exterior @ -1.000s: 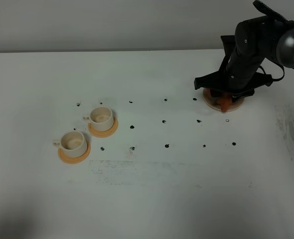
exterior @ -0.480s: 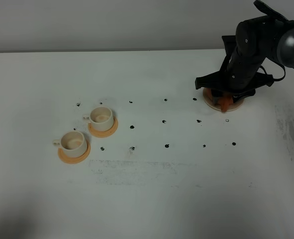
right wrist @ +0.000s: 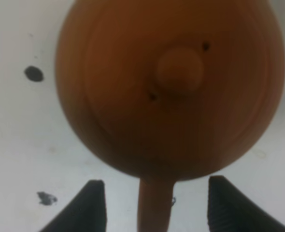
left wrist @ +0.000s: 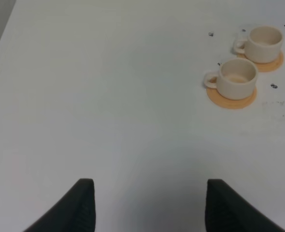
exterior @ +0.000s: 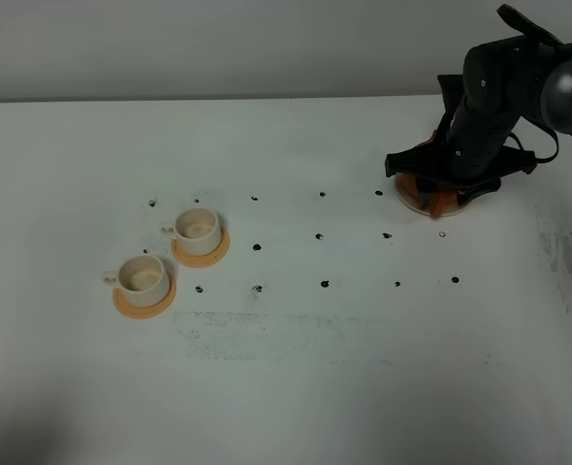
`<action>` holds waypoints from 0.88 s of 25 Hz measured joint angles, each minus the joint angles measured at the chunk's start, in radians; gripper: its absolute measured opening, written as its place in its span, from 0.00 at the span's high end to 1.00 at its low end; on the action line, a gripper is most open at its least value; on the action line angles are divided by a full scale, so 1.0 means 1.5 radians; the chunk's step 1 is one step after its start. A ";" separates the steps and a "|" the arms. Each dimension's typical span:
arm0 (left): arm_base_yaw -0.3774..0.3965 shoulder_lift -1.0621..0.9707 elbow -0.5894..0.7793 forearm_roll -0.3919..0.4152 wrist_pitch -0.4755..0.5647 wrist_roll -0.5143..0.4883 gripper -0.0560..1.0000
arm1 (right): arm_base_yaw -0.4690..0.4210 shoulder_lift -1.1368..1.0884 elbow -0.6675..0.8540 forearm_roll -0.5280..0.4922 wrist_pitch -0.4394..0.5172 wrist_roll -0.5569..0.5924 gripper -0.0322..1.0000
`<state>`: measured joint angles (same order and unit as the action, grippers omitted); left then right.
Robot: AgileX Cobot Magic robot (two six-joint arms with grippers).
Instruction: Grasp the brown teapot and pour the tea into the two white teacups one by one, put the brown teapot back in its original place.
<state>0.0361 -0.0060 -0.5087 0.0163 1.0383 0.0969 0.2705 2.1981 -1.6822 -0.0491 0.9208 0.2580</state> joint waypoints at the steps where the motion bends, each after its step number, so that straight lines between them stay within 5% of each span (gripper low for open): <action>1: 0.000 0.000 0.000 0.000 0.000 0.000 0.47 | 0.000 0.001 -0.001 0.000 -0.001 0.000 0.53; 17: 0.000 0.000 0.000 0.000 0.000 0.000 0.47 | 0.001 0.001 -0.018 0.002 0.009 0.001 0.53; 22: 0.000 0.000 0.000 0.000 0.000 0.000 0.47 | 0.001 0.001 -0.018 0.002 0.019 -0.005 0.66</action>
<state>0.0361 -0.0060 -0.5087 0.0163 1.0383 0.0969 0.2715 2.1993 -1.7097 -0.0462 0.9499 0.2499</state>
